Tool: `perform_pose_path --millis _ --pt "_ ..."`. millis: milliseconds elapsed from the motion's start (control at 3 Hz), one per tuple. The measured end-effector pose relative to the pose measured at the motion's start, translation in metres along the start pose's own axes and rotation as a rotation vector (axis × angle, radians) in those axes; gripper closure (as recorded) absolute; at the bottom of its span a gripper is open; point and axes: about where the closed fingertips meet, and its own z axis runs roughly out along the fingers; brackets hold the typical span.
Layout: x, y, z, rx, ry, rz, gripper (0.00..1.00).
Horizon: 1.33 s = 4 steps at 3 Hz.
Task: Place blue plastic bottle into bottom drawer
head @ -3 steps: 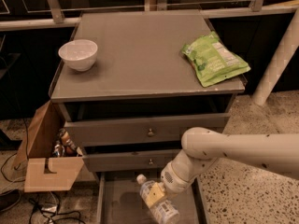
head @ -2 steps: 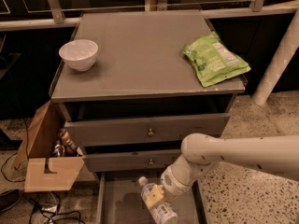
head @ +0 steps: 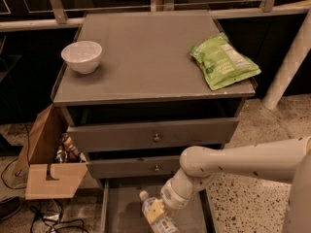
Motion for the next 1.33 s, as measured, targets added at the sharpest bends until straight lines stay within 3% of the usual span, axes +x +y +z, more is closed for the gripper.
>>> perform_pose_path --millis 667,1000,1333 --pt "-0.003 -0.038 0.062 -0.05 0.041 0.089 1.0" --pt "-0.001 -0.038 0.065 -0.055 0.048 0.093 1.0" --pt "-0.006 -0.047 0.081 -0.096 0.063 0.132 1.0"
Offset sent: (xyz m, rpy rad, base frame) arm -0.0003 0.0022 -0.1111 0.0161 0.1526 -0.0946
